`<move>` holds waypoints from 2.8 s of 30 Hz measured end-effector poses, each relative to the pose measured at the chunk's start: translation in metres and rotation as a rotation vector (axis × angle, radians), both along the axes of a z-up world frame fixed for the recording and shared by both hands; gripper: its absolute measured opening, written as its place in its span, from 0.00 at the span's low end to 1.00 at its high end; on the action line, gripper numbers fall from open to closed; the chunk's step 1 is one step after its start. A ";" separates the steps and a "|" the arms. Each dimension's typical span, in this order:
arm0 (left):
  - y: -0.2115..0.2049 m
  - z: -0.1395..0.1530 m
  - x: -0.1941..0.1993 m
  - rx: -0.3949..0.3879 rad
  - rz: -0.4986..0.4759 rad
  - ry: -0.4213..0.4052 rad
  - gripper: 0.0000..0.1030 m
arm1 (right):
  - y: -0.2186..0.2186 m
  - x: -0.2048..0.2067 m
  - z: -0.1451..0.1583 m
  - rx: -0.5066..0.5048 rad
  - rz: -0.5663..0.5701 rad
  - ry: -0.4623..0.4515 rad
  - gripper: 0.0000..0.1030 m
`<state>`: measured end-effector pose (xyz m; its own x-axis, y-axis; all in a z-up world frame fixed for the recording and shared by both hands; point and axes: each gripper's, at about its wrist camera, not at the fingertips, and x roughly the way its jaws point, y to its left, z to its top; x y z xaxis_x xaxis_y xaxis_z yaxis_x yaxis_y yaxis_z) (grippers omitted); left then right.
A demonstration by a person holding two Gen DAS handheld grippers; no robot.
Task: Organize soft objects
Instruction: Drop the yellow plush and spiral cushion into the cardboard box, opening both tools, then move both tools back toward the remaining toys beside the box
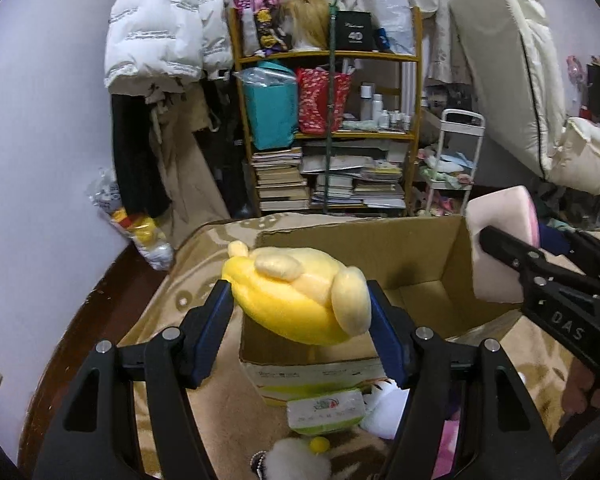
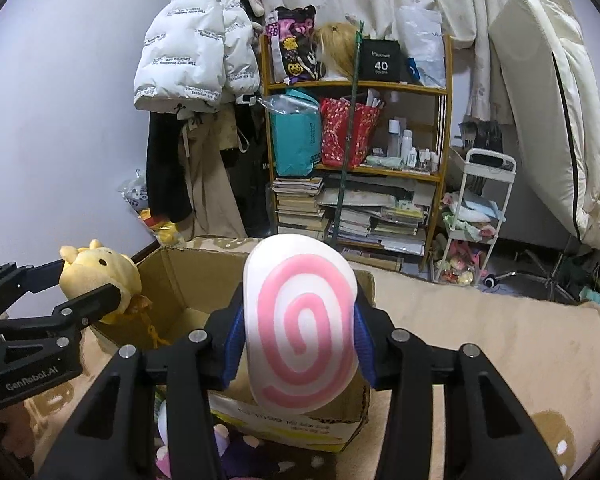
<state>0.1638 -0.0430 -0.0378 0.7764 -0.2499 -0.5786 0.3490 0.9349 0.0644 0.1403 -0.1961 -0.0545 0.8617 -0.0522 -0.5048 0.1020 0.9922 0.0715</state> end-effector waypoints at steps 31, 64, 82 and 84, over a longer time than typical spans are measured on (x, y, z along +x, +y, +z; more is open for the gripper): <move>0.020 0.001 -0.029 0.081 0.092 0.043 0.95 | -0.005 -0.025 0.001 0.101 -0.012 0.019 0.94; 0.061 0.009 -0.099 0.113 0.166 0.120 0.95 | 0.024 -0.095 0.018 0.115 0.023 0.101 0.96; 0.050 -0.020 -0.088 0.133 0.137 0.231 0.95 | 0.012 -0.076 -0.013 0.150 -0.033 0.234 0.96; 0.048 -0.024 -0.086 0.137 0.133 0.240 0.95 | 0.010 -0.073 -0.018 0.154 -0.039 0.254 0.96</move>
<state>0.0773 0.0047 -0.0617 0.6344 -0.0621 -0.7705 0.2445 0.9617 0.1239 0.0678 -0.1862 -0.0723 0.7056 0.0111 -0.7086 0.1735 0.9668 0.1879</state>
